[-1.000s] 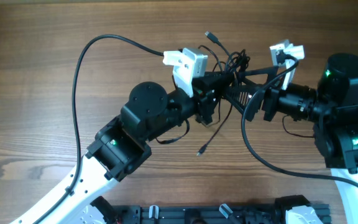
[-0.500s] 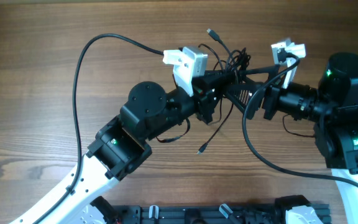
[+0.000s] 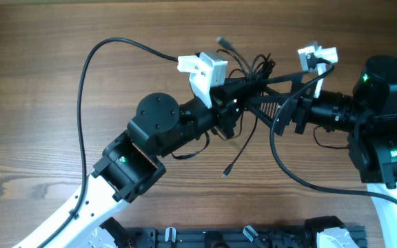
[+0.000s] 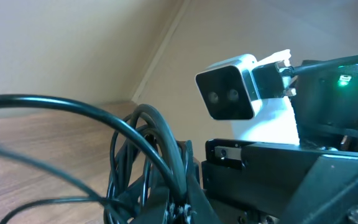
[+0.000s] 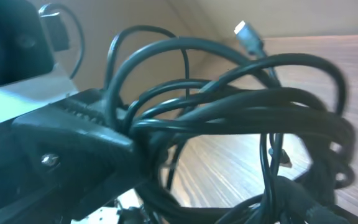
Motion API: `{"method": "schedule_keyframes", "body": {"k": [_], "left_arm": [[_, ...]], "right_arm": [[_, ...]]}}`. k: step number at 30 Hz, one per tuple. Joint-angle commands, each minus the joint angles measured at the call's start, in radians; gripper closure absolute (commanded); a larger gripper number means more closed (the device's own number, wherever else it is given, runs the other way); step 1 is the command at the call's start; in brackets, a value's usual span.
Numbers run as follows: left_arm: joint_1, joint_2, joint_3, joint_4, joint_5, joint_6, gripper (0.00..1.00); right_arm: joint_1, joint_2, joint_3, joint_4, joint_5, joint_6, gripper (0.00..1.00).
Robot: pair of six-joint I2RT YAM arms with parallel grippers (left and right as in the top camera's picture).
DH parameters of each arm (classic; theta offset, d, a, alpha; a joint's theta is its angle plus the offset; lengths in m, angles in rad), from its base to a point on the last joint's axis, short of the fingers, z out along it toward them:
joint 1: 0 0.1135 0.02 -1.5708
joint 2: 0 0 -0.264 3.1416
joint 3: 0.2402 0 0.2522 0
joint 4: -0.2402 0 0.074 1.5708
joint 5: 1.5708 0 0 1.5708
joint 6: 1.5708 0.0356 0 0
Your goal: Untangle cables
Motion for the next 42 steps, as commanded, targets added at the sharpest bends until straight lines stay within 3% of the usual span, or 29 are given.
{"method": "schedule_keyframes", "body": {"k": [1, 7, 9, 14, 16, 18, 19, 25, 30, 33, 34, 36, 37, 38, 39, 42], "left_arm": [[-0.002, -0.02, 0.01, 0.006, -0.05, 0.019, 0.96], [-0.002, -0.02, 0.01, -0.005, -0.175, 0.02, 0.96], [-0.002, -0.02, 0.01, -0.005, -0.221, 0.02, 0.96], [-0.002, -0.022, 0.01, -0.01, -0.359, 0.02, 0.96], [-0.001, -0.022, 0.01, -0.012, -0.361, 0.019, 0.96], [-0.001, -0.022, 0.01, -0.013, -0.361, 0.019, 0.96], [-0.001, -0.022, 0.01, -0.013, -0.361, 0.019, 0.96], [0.033, -0.022, 0.01, 0.03, -0.361, 0.014, 0.96], [0.101, -0.022, 0.01, 0.095, -0.48, -0.13, 0.96], [0.148, -0.022, 0.01, 0.109, -0.491, -0.23, 0.96], [0.156, -0.022, 0.01, 0.114, -0.49, -0.253, 0.96], [0.161, -0.022, 0.01, 0.124, -0.467, -0.254, 0.96], [0.161, -0.022, 0.01, 0.124, -0.446, -0.245, 0.96], [0.161, -0.022, 0.01, 0.122, -0.429, -0.237, 0.96], [0.161, -0.022, 0.01, 0.122, -0.414, -0.211, 0.96], [0.161, -0.022, 0.01, 0.122, -0.321, -0.141, 0.96]], "right_arm": [[0.005, 0.005, 0.009, 0.022, -0.156, -0.019, 0.0], [0.005, 0.005, 0.009, 0.025, -0.192, -0.02, 0.02], [0.005, 0.005, 0.009, 0.025, -0.198, -0.023, 0.09], [0.004, 0.005, 0.009, 0.025, -0.198, -0.023, 0.55], [0.004, 0.005, 0.009, 0.025, -0.198, -0.023, 0.8], [0.004, 0.005, 0.009, 0.027, -0.199, -0.024, 0.94], [0.005, 0.005, 0.009, 0.029, -0.214, -0.043, 0.96], [0.005, 0.005, 0.009, 0.023, -0.409, -0.204, 0.96], [0.005, 0.005, 0.009, 0.015, -0.388, -0.199, 0.96], [0.005, 0.005, 0.009, -0.034, -0.237, -0.14, 0.92], [0.005, 0.005, 0.009, -0.063, -0.159, -0.109, 0.82], [0.005, 0.005, 0.009, -0.129, -0.013, -0.085, 0.27], [0.005, 0.005, 0.009, -0.143, 0.026, -0.072, 0.13], [0.005, 0.005, 0.009, -0.156, 0.068, -0.06, 0.04], [0.005, 0.005, 0.009, -0.164, 0.085, -0.061, 0.01], [0.005, 0.005, 0.009, -0.155, 0.086, -0.073, 0.0]]}}
